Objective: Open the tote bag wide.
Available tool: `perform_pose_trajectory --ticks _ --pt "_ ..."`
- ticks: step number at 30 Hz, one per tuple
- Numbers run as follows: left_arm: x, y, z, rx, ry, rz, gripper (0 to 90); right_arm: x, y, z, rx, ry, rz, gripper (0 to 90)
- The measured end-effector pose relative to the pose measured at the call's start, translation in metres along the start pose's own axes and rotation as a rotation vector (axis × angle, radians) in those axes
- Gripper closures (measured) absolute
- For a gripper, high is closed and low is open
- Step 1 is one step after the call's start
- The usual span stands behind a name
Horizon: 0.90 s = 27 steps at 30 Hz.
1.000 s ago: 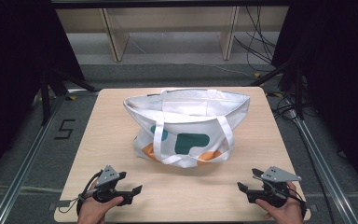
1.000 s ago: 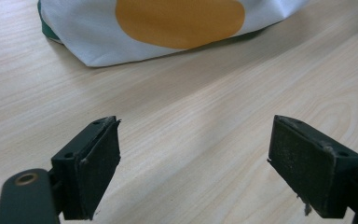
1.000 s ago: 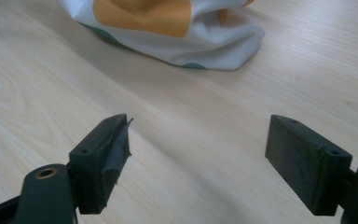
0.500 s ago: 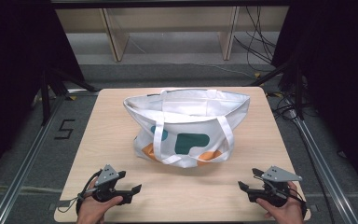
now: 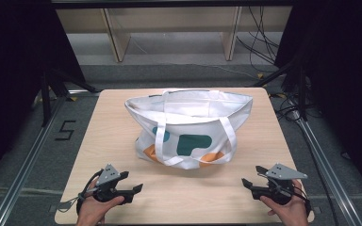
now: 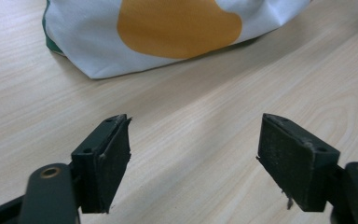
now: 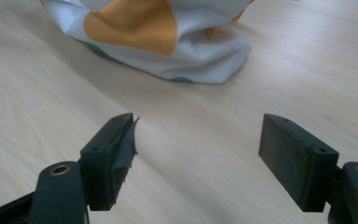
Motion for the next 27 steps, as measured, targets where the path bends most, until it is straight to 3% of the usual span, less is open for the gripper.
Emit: perform_pose_trajectory --ticks 1,2,4,5,7,8,10,11,12,13,14,15,16,18,19,21,22,23,24,26,27 --pt "-0.002 0.001 0.002 0.008 0.018 0.003 28.8 -0.002 -0.002 0.002 -0.019 -0.002 -0.015 28.1" --pt "-0.001 0.000 0.003 -0.013 -0.001 -0.002 29.3 -0.002 -0.002 0.003 0.001 -0.003 -0.004 28.1" --pt "-0.002 0.000 0.006 -0.033 0.002 0.010 33.2 -0.004 -0.004 0.006 -0.013 -0.004 -0.021 28.1" --pt "-0.003 0.002 0.008 -0.013 0.000 -0.014 35.6 -0.005 -0.004 0.007 0.004 -0.008 -0.021 28.0" --pt "-0.004 0.003 0.011 -0.022 -0.002 -0.025 36.7 -0.004 -0.008 0.009 -0.025 -0.022 -0.019 28.1" --pt "-0.005 0.003 0.015 -0.031 -0.013 -0.028 39.8 -0.005 -0.007 0.011 0.001 -0.013 -0.030 28.0" --pt "-0.007 0.004 0.023 -0.024 -0.020 -0.027 49.1 -0.006 -0.007 0.015 0.005 -0.023 -0.036 28.3" --pt "-0.009 0.005 0.028 -0.008 -0.020 -0.027 58.1 -0.006 -0.009 0.022 -0.007 -0.034 -0.025 33.7" --pt "-0.011 0.007 0.038 0.018 -0.042 -0.037 60.8 -0.007 -0.010 0.026 -0.017 -0.050 -0.025 37.5" --pt "-0.011 0.007 0.038 0.018 -0.042 -0.037 66.3 -0.008 -0.011 0.031 -0.021 -0.043 -0.019 44.7" --pt "-0.011 0.008 0.044 0.021 -0.053 -0.047 66.3 -0.008 -0.011 0.031 -0.021 -0.043 -0.019 44.7" --pt "-0.012 0.009 0.050 0.018 -0.056 -0.061 70.1 -0.008 -0.013 0.037 -0.050 -0.056 -0.012 53.6" --pt "-0.012 0.009 0.056 0.018 -0.064 -0.061 73.2 -0.010 -0.011 0.043 -0.035 -0.064 0.000 59.1" --pt "-0.013 0.010 0.068 0.030 -0.080 -0.069 82.5 -0.012 -0.014 0.064 -0.097 -0.084 -0.003 73.2" --pt "-0.013 0.011 0.075 0.030 -0.087 -0.085 82.5 -0.012 -0.014 0.064 -0.097 -0.084 -0.003 73.2" --pt "-0.012 0.010 0.096 0.024 -0.086 -0.116 89.0 -0.012 -0.015 0.086 -0.127 -0.098 0.023 84.5" --pt "-0.013 0.009 0.104 0.040 -0.079 -0.118 89.2 -0.009 -0.018 0.095 -0.182 -0.142 0.018 86.9" --pt "-0.013 0.009 0.104 0.040 -0.079 -0.118 89.3 -0.009 -0.018 0.095 -0.182 -0.142 0.018 86.9" --pt "-0.013 0.007 0.122 0.066 -0.087 -0.122 89.3 -0.007 -0.017 0.111 -0.185 -0.154 0.034 90.0" --pt "-0.015 0.005 0.141 0.083 -0.100 -0.123 89.4 -0.002 -0.019 0.129 -0.221 -0.159 0.047 90.0" --pt "-0.015 0.005 0.141 0.083 -0.100 -0.123 89.4 -0.002 -0.019 0.129 -0.221 -0.159 0.047 90.0"
Point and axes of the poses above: each handheld gripper's, and its own axes: x roughly forward along the jaws, z roughly out of its top, y roughly to its left, the point moved 1 cm from there along x, roughly forward along the jaws, and after that the axes turned 6 degrees about -y, right-handed, at the moved point
